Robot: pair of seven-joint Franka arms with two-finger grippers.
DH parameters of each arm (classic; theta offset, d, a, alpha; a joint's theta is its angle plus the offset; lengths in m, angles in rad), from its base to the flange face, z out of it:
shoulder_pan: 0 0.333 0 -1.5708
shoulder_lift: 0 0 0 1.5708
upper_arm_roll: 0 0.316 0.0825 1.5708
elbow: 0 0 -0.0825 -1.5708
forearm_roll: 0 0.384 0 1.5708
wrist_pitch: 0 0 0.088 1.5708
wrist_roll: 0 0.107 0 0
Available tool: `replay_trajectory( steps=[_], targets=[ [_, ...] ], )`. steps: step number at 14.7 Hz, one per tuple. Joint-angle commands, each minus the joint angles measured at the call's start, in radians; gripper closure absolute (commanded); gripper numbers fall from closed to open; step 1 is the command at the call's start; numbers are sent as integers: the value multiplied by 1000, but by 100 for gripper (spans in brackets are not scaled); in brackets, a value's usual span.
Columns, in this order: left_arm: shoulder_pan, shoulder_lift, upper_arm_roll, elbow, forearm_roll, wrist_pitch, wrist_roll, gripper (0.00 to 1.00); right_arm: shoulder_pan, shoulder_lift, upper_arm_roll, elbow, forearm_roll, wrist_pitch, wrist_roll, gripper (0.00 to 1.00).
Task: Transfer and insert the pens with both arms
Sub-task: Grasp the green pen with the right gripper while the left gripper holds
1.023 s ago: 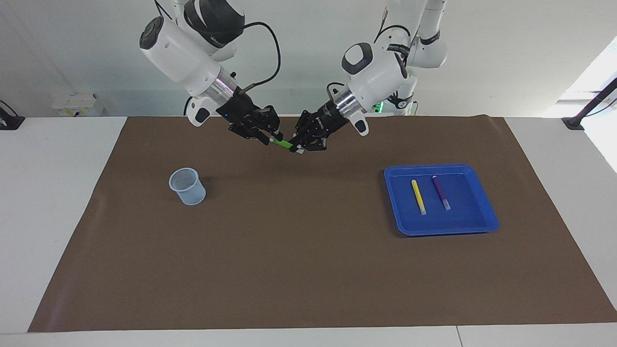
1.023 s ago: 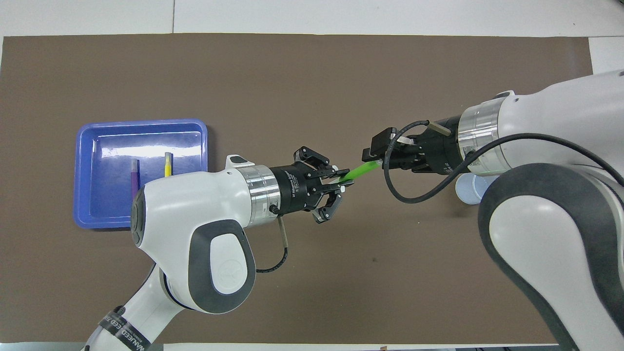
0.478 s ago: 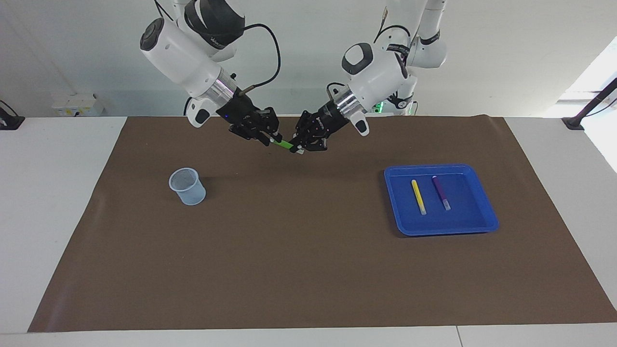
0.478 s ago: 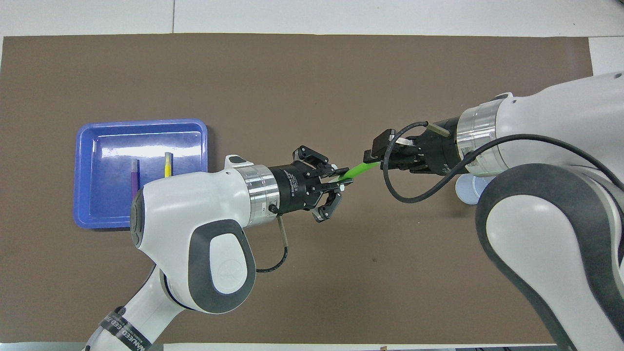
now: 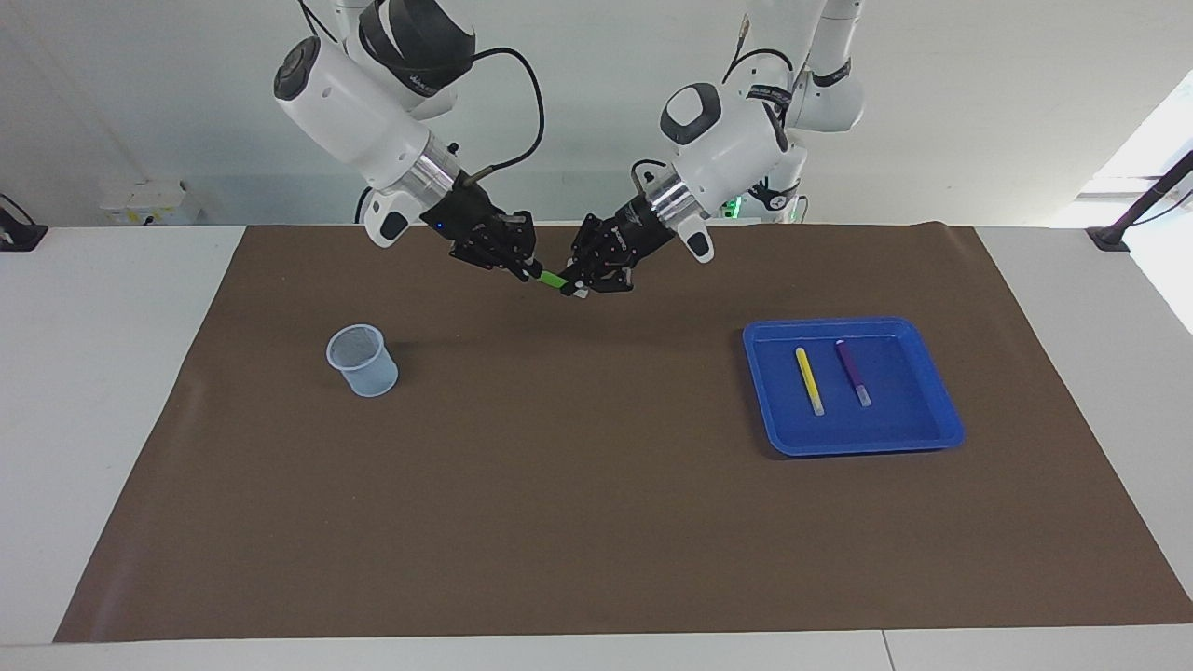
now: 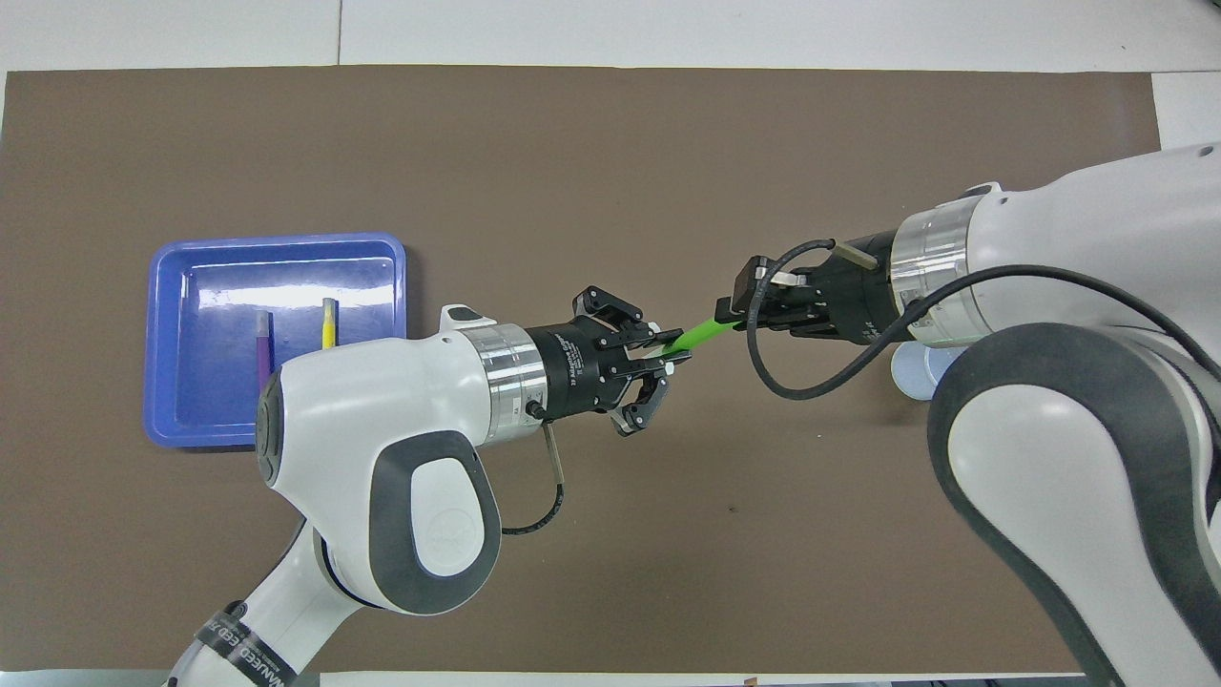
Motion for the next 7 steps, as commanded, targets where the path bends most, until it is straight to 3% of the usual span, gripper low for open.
replay_trajectory(
  steps=[1, 2, 3, 4, 7],
  targets=[
    [-15, -36, 10, -32, -32, 25, -7, 100, -10, -24, 6, -25, 21, -2, -44, 100],
    [-15, -33, 12, -28, -31, 27, -2, 89, -13, -24, 4, -24, 21, -9, -60, 100],
    [-15, -34, 12, -25, -31, 43, -13, 13, -14, -22, 2, -22, 21, -15, -64, 100],
    [-15, -36, 12, -27, -32, 68, -27, 0, -14, -22, -1, -21, 20, -19, -66, 100],
    [-34, -37, 10, -30, -32, 105, -48, 0, -26, -18, -7, -1, -29, -75, -109, 100]
  ],
)
